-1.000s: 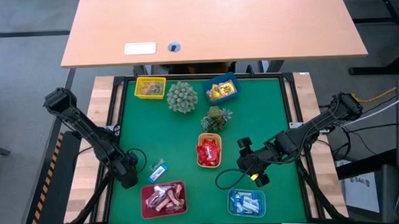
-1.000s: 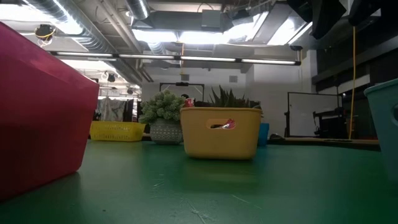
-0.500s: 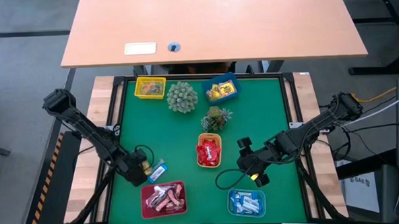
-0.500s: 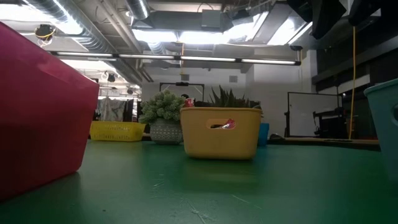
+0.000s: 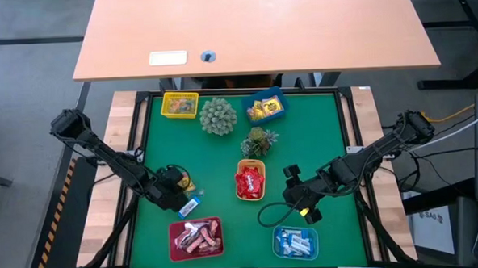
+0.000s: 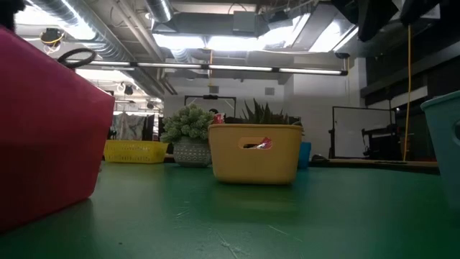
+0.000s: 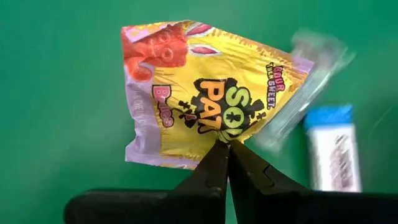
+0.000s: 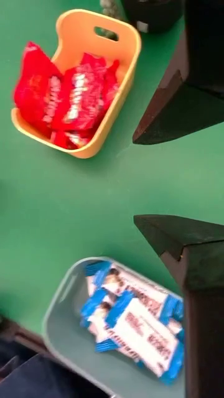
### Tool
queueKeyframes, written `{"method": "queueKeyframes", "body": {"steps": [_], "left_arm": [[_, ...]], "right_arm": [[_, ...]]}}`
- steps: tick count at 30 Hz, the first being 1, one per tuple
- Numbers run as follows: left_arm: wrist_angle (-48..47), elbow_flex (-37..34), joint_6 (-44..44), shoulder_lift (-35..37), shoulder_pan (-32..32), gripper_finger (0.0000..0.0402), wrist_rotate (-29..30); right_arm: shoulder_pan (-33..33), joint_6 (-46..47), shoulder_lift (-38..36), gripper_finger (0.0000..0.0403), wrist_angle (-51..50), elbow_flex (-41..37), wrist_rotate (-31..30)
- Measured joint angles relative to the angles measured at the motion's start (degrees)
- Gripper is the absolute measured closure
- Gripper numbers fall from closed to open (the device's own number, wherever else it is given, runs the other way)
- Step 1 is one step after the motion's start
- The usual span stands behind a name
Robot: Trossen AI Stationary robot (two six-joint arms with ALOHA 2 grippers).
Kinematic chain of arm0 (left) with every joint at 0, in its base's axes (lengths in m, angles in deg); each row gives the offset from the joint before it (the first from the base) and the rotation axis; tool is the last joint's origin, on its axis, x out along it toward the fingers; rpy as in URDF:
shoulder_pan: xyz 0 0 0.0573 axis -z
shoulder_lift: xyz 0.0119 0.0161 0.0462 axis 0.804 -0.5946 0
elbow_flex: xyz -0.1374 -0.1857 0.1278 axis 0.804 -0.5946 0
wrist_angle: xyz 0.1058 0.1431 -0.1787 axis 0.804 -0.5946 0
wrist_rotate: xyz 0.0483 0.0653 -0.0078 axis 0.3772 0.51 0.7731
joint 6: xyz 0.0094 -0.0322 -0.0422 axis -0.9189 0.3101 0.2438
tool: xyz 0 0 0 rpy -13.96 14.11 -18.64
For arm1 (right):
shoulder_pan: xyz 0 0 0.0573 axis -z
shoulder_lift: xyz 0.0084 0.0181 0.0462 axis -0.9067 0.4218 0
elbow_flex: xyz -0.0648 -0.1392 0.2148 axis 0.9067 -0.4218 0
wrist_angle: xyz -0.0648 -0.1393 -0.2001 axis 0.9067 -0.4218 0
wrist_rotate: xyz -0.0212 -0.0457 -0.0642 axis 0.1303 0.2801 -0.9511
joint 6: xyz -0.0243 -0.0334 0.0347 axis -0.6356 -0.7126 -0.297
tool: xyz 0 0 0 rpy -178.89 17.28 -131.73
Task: Sort candy
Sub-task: Put the yellow candy into the blue bin
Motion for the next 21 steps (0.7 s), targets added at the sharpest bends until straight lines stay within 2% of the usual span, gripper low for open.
{"method": "queueKeyframes", "body": {"steps": [4, 6, 15, 18, 21], "left_arm": [[4.5, 0.0, -4.6, 0.0, -3.2, 0.0401, 2.4], [8.6, 0.0, -8.0, 0.0, -5.0, 0.0401, 3.8], [28.0, 0.2, -25.9, 0.1, -13.2, 0.0401, 6.4], [34.9, 0.2, -31.2, 0.2, -15.5, 0.0401, 7.0], [41.7, 0.3, -36.5, 0.2, -17.0, 0.0401, 9.5]], "right_arm": [[0.0, 0.0, 0.0, 0.0207, 4.5, 0.0, -0.2], [0.0, -0.1, 0.0, 0.0207, 6.9, 0.0, -2.3], [1.0, -4.1, 0.2, 0.0207, 15.6, 0.0, -23.7], [3.8, -4.5, 0.5, 0.0207, 19.8, 0.0, -24.7], [7.5, -4.4, 1.3, 0.0207, 26.3, 0.1, -20.8]]}}
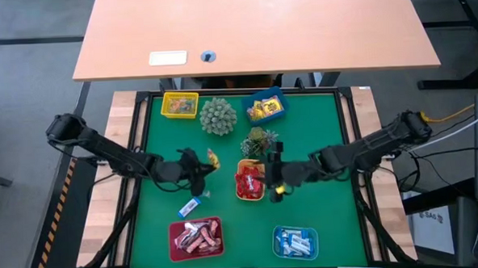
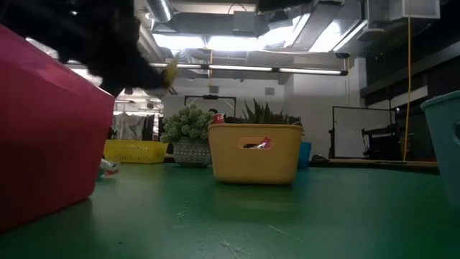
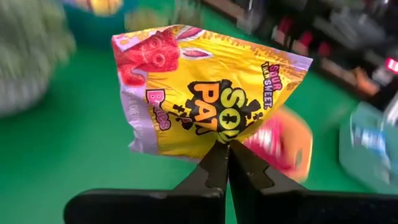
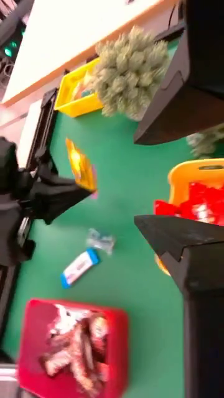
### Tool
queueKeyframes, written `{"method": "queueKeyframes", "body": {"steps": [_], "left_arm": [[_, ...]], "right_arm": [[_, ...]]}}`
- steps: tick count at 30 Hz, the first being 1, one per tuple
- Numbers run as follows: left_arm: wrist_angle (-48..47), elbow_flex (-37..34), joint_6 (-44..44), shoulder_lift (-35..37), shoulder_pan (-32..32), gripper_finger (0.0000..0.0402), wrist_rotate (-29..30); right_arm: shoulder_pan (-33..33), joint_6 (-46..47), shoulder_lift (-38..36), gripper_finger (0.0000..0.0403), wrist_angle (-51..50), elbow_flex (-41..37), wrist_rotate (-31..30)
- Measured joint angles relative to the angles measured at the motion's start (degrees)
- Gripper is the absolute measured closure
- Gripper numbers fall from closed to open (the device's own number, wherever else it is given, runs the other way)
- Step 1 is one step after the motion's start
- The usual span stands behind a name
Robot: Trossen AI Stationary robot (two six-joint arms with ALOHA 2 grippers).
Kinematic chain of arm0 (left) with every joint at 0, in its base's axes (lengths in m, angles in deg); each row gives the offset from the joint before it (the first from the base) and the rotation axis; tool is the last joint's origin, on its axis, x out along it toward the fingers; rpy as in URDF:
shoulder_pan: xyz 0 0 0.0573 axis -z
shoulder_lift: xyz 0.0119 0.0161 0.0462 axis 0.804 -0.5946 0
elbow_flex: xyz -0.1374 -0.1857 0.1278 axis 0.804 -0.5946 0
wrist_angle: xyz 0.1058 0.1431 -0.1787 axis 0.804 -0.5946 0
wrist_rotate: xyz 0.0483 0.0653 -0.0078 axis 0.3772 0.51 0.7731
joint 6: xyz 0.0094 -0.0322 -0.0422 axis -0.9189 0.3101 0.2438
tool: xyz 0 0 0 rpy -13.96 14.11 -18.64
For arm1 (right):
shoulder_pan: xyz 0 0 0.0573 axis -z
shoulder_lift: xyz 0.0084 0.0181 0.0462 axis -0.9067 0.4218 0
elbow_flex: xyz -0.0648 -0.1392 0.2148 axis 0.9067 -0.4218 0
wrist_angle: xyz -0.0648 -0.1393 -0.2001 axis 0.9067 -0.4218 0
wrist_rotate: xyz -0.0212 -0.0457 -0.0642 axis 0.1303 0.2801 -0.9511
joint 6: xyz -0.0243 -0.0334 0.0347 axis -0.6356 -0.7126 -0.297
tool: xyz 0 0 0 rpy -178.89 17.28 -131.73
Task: Sort candy
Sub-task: Put the yellow candy into the blue bin
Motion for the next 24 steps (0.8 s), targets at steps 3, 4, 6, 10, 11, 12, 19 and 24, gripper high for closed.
{"method": "queueKeyframes", "body": {"steps": [3, 4, 6, 10, 11, 12, 19, 24], "left_arm": [[6.9, 0.1, -5.7, 0.0, -0.8, 0.0401, 3.7], [9.0, 0.1, -7.4, 0.0, -1.0, 0.0401, 5.0], [12.5, 0.1, -10.9, 0.0, -1.4, 0.0401, 7.2], [17.0, 0.2, -15.1, -0.3, -2.5, 0.0401, 9.2], [17.5, 0.2, -15.2, -0.4, -2.8, 0.0401, 9.2], [17.8, 0.2, -15.2, -0.4, -3.1, 0.0401, 9.2], [18.7, 0.2, -16.6, -0.5, -4.6, 0.0401, 9.0], [19.2, 0.2, -16.7, -0.5, -4.5, 0.0401, 8.2]], "right_arm": [[3.3, 0.2, 1.7, 0.0207, 5.8, 0.0, 4.5], [4.3, 0.2, 2.1, 0.0207, 8.0, 0.0, 5.4], [5.8, 0.1, 3.5, 0.0207, 10.8, -0.1, 6.4], [8.6, -0.2, 6.5, 0.0207, 20.0, -0.1, 7.4], [9.3, -0.3, 7.4, 0.0207, 23.2, -0.1, 7.4], [9.9, -0.7, 7.9, 0.0207, 25.4, 0.0, 7.4], [13.9, -1.7, 12.9, 0.0207, 36.1, 0.0, 7.4], [16.2, -1.6, 15.4, 0.0207, 39.1, -0.1, 7.4]]}}
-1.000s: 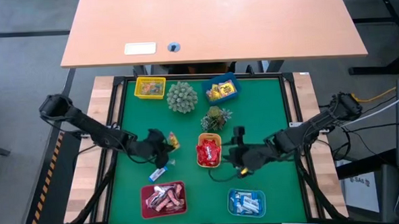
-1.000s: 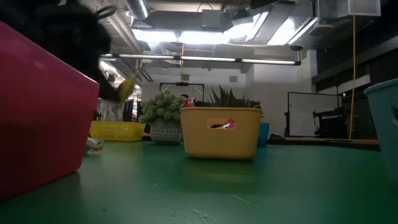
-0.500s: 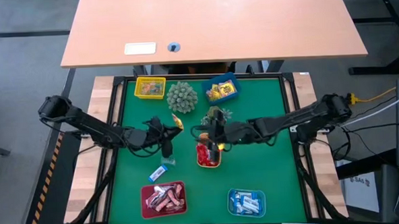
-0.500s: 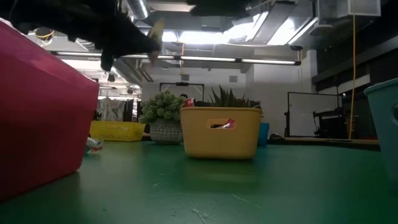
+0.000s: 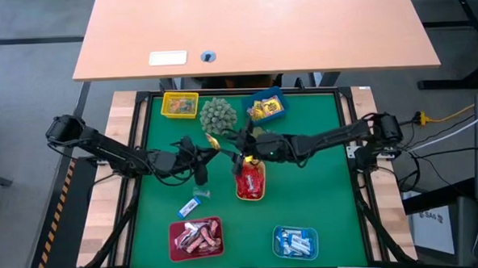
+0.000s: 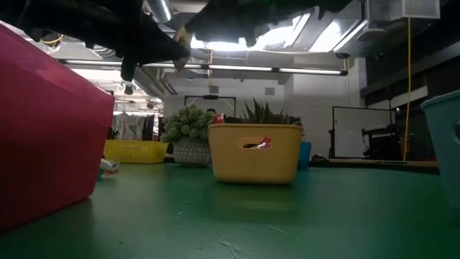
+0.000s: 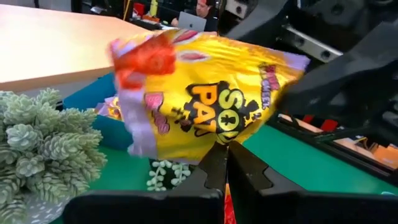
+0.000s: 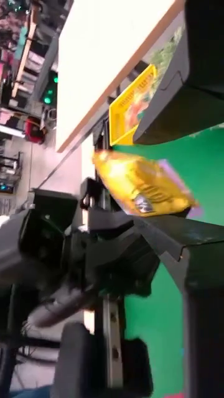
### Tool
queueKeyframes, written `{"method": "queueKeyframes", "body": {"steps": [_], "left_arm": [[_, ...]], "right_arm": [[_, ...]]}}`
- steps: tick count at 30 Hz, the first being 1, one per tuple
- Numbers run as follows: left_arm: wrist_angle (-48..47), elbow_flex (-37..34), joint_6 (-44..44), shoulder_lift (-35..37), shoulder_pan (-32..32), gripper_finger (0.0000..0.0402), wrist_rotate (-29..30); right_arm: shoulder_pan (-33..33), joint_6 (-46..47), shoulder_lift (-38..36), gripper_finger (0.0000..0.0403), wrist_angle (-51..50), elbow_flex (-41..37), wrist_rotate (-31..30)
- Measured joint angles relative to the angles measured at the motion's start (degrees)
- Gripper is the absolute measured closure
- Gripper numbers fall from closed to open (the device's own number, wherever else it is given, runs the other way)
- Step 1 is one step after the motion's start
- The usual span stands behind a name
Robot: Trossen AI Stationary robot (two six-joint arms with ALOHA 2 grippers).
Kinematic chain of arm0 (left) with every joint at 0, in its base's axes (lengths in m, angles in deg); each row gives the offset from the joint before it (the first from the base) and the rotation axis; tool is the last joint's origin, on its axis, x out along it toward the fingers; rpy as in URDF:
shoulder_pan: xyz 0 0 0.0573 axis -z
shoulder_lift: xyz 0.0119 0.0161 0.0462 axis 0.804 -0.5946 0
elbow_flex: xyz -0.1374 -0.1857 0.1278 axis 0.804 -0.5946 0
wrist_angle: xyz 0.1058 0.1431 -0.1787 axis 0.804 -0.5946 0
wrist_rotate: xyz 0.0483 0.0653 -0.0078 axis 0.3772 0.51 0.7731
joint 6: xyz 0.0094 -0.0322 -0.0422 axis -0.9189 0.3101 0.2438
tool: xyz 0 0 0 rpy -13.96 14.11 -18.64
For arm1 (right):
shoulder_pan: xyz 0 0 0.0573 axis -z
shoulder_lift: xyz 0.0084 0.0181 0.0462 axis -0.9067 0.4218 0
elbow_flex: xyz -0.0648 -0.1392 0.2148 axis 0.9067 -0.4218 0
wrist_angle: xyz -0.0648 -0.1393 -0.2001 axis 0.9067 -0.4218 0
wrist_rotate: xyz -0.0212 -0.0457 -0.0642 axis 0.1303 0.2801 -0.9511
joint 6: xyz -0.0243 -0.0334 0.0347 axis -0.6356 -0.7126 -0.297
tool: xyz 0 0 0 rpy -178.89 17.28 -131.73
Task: Sort candy
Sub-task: Put the yellow candy into the blue bin
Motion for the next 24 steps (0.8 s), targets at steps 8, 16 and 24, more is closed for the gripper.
{"method": "queueKeyframes", "body": {"steps": [8, 16, 24], "left_arm": [[0.3, 0.0, 0.0, 0.0, 0.0, 0.0401, 0.0], [0.1, 0.0, 0.2, 0.0, 0.0, 0.0401, -0.2], [0.8, 0.0, -2.1, 0.1, 0.0, 0.0389, -3.1]], "right_arm": [[1.5, 0.1, 1.1, 0.0268, 1.0, 0.1, 3.3], [2.2, -1.6, 2.0, 0.039, 2.4, 0.1, 9.5], [3.2, -3.0, -1.0, 0.0395, -0.5, 0.0, 10.3]]}}
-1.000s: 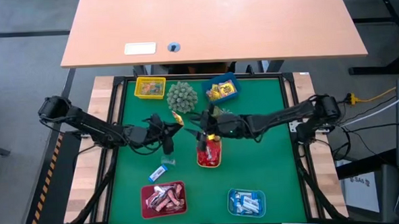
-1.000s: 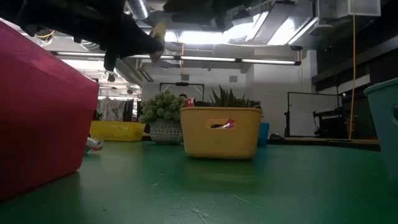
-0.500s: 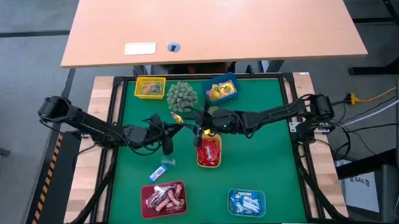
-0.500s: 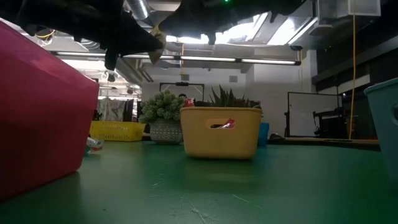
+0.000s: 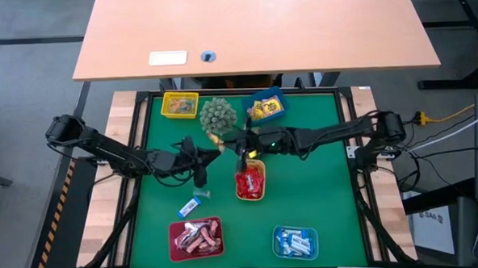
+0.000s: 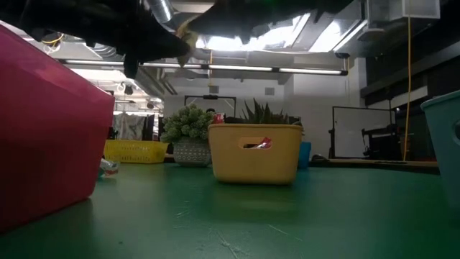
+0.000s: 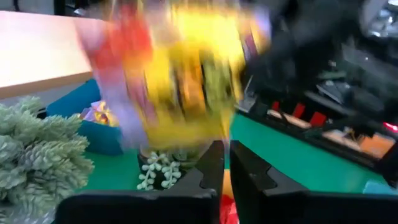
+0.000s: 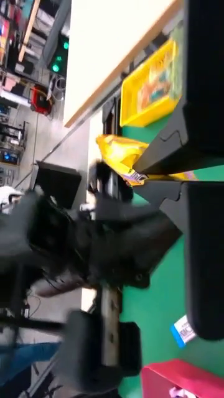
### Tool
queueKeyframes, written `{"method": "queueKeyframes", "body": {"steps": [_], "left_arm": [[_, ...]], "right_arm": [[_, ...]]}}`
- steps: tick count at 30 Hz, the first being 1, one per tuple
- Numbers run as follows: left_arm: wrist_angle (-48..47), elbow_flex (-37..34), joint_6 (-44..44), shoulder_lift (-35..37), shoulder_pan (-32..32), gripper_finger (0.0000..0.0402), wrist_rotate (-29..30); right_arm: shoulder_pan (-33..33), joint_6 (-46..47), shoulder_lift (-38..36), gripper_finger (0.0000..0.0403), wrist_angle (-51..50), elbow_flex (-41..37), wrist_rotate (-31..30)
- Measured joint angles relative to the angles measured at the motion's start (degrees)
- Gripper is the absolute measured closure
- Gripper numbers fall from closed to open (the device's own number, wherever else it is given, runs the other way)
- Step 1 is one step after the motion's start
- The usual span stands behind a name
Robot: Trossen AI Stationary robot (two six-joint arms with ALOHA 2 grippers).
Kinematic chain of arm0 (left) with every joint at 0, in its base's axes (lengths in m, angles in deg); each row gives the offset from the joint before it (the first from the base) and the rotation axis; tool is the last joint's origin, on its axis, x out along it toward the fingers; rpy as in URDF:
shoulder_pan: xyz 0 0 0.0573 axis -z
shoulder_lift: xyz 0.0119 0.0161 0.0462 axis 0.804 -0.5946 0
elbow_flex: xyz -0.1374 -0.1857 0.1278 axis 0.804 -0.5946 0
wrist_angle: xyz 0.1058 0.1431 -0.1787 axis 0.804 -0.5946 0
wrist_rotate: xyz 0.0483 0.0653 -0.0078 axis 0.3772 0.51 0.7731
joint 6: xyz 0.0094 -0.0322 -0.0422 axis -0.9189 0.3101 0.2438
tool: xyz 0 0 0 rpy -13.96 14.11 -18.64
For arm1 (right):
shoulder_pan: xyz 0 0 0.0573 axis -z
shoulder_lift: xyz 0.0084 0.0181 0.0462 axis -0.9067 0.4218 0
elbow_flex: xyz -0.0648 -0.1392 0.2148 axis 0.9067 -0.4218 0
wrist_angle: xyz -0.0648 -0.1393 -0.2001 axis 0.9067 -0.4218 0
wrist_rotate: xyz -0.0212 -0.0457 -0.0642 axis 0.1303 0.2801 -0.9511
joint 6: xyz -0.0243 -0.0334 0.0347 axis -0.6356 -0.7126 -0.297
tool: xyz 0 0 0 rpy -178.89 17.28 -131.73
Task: Sort candy
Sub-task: Put the yellow candy into the blue bin
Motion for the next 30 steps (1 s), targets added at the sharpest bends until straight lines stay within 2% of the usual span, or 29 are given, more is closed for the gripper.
{"method": "queueKeyframes", "body": {"steps": [7, 11, 17, 21, 26, 30], "left_arm": [[-0.4, 0.0, -1.3, -0.1, 0.0, 0.0311, -3.4], [-1.3, 0.0, -1.3, -0.1, 0.0, 0.0278, -4.4], [-2.7, 0.0, -0.8, -0.1, 0.0, 0.0271, -4.4], [-3.0, 0.0, -0.8, -0.1, 0.0, 0.027, -4.8], [-3.3, 0.0, -0.8, -0.1, 0.0, 0.027, -9.4], [-3.4, 0.0, -0.8, -0.1, 0.0, 0.027, -13.1]], "right_arm": [[4.1, -3.3, -10.0, 0.0397, -13.5, 0.1, -2.4], [9.3, -5.8, -15.5, 0.0399, -23.5, 0.1, -6.1], [20.8, -3.0, -16.4, 0.0395, -36.5, 0.1, -4.7], [26.0, 0.3, -14.7, 0.0392, -43.2, 0.0, -2.3], [29.5, -0.1, -14.2, 0.0376, -44.7, 0.0, 4.1], [30.3, -0.8, -13.8, 0.0348, -43.5, 0.0, 3.9]]}}
